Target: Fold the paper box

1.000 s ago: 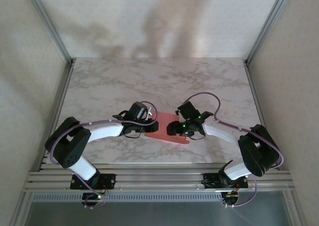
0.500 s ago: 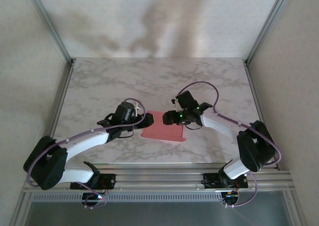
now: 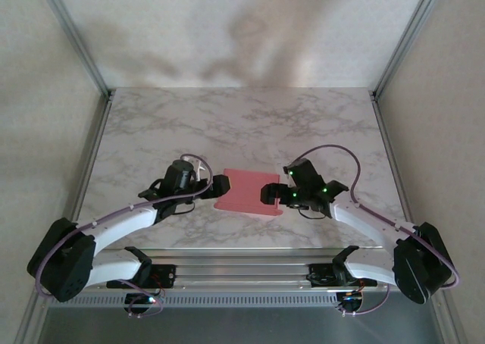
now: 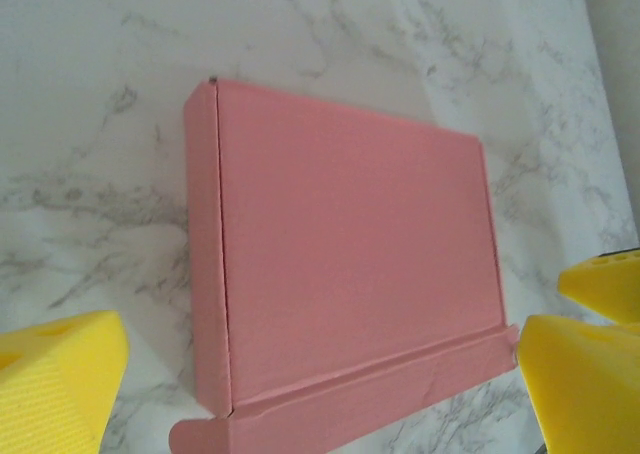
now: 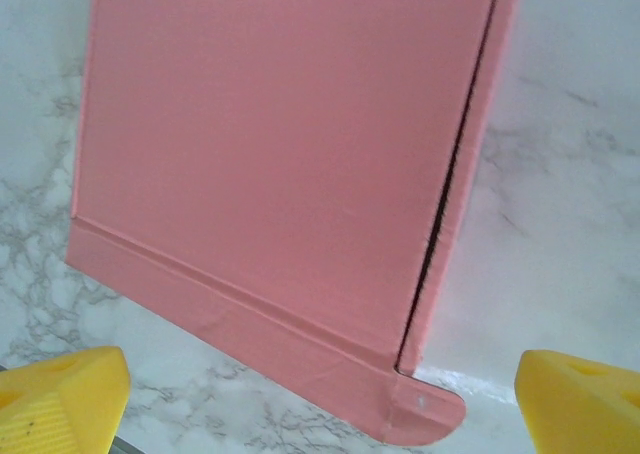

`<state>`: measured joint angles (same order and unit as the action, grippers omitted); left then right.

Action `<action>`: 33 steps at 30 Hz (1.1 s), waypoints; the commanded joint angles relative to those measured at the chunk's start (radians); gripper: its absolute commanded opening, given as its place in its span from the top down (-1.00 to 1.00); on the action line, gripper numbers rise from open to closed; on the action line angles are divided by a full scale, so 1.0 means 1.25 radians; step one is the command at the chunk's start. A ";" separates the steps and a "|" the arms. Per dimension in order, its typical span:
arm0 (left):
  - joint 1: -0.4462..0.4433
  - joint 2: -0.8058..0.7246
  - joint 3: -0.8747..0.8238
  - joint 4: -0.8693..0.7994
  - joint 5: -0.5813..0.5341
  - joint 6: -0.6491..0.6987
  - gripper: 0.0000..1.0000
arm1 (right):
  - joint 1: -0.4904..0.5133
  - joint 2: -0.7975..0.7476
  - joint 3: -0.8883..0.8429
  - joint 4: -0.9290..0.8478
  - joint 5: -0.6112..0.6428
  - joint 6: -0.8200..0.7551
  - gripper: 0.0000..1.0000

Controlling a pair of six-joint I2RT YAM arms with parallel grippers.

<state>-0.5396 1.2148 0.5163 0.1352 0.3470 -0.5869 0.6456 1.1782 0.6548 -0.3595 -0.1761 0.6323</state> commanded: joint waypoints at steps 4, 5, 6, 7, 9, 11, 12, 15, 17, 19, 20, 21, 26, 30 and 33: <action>0.006 0.063 -0.003 0.038 0.079 0.031 -0.99 | -0.010 -0.015 -0.067 0.088 -0.032 0.077 -0.99; 0.006 0.076 0.004 0.029 0.085 0.037 -0.99 | -0.011 -0.012 -0.075 0.105 -0.039 0.082 -0.99; 0.006 0.086 0.008 0.022 0.095 0.043 -0.99 | -0.010 -0.009 -0.079 0.118 -0.045 0.086 -0.99; 0.005 0.095 0.014 0.014 0.100 0.051 -0.99 | -0.011 -0.006 -0.084 0.132 -0.050 0.087 -0.99; 0.004 0.104 0.021 0.002 0.104 0.065 -0.99 | -0.012 0.000 -0.092 0.152 -0.050 0.089 -0.99; 0.006 0.115 0.025 0.007 0.132 0.084 -0.99 | -0.014 0.006 -0.102 0.180 -0.057 0.089 -0.99; 0.006 0.125 0.029 0.008 0.149 0.093 -0.99 | -0.015 0.012 -0.105 0.193 -0.066 0.087 -0.99; 0.005 0.151 0.043 0.008 0.165 0.104 -0.99 | -0.017 0.021 -0.112 0.229 -0.079 0.081 -0.99; 0.005 0.159 0.044 0.018 0.167 0.112 -0.99 | -0.018 0.028 -0.117 0.248 -0.085 0.077 -0.98; 0.005 0.163 0.050 0.026 0.167 0.124 -0.99 | -0.018 0.037 -0.119 0.261 -0.085 0.073 -0.98; 0.006 0.166 0.057 0.024 0.166 0.129 -0.99 | -0.019 0.039 -0.119 0.266 -0.085 0.072 -0.99; 0.006 0.171 0.064 0.021 0.165 0.135 -0.99 | -0.020 0.043 -0.119 0.270 -0.086 0.071 -0.99; 0.006 0.201 0.090 0.026 0.167 0.149 -0.99 | -0.025 0.059 -0.118 0.285 -0.088 0.071 -0.99; 0.006 0.234 0.109 0.026 0.178 0.153 -0.99 | -0.028 0.069 -0.119 0.289 -0.087 0.075 -0.98; 0.006 0.248 0.119 0.027 0.176 0.158 -0.99 | -0.030 0.072 -0.120 0.291 -0.086 0.074 -0.98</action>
<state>-0.5392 1.5093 0.6361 0.1574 0.5472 -0.4156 0.6174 1.2606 0.5167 -0.0174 -0.2718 0.7261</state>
